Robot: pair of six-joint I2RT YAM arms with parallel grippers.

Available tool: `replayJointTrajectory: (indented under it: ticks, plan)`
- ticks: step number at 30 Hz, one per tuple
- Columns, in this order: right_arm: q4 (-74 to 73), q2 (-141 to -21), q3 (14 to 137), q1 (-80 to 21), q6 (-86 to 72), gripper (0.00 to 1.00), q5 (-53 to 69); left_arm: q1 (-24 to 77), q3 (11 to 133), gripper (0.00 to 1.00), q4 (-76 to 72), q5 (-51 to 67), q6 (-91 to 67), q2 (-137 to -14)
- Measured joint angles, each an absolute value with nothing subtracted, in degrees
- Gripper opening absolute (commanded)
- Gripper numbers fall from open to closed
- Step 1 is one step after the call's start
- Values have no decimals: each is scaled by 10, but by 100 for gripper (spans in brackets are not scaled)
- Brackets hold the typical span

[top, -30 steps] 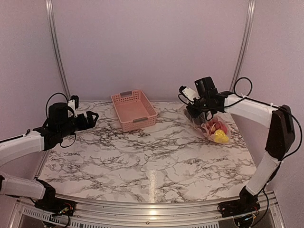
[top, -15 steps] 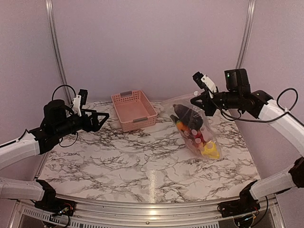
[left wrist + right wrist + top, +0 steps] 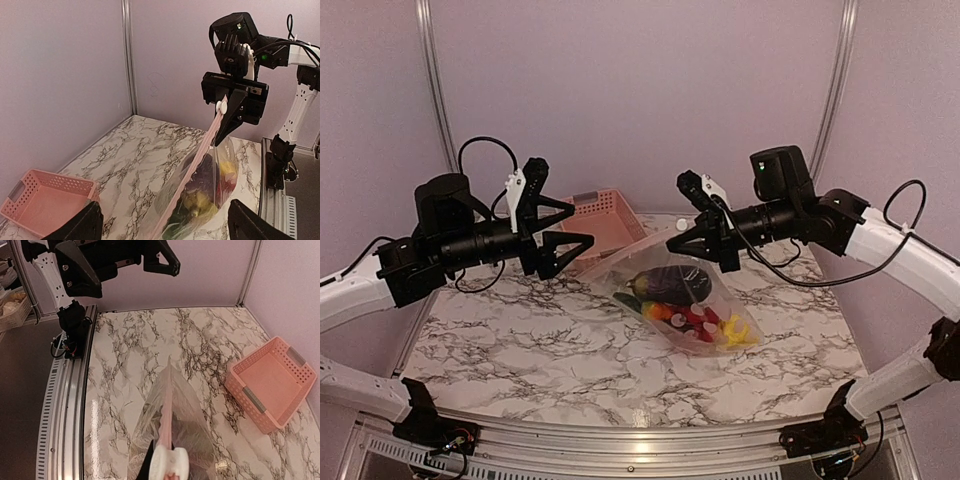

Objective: Open the zip-top bag and remove the fake food

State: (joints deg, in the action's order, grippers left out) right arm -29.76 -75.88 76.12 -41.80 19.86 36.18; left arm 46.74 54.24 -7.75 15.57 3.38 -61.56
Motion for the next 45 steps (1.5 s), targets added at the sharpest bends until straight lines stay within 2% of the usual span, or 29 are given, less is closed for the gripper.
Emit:
replayJointTrajectory:
  ticks: [5, 10, 12, 16, 18, 20, 24, 26, 31, 35, 38, 41, 45]
  plan:
    - [-305, -794, 793, -463, 213, 0, 366, 512, 587, 80, -50, 156, 78, -654]
    - [-305, -808, 811, -477, 219, 0, 372, 544, 611, 63, -29, 154, 108, -699]
    - [-305, -808, 811, -478, 222, 0, 375, 551, 611, 51, -22, 154, 115, -710]
    - [-305, -808, 812, -478, 226, 0, 381, 555, 611, 12, -12, 155, 122, -717]
    - [-305, -808, 812, -479, 227, 0, 383, 555, 611, 0, -12, 154, 122, -715]
    - [-304, -808, 812, -479, 227, 0, 384, 555, 611, 0, -13, 150, 126, -715]
    - [-298, -808, 811, -479, 225, 24, 384, 555, 610, 0, -12, 142, 124, -713]
    - [-291, -805, 810, -479, 224, 26, 383, 554, 600, 0, -13, 137, 124, -704]
    - [-281, -785, 807, -480, 225, 18, 381, 546, 575, 0, -11, 129, 119, -677]
    - [-279, -779, 807, -480, 225, 5, 378, 544, 574, 0, -11, 129, 118, -674]
    - [-279, -779, 807, -480, 225, 0, 374, 544, 574, 0, -11, 130, 118, -674]
    - [-278, -779, 807, -480, 223, 0, 371, 544, 574, 0, -11, 130, 118, -674]
    - [-274, -779, 807, -480, 221, 0, 370, 544, 574, 31, -12, 130, 114, -674]
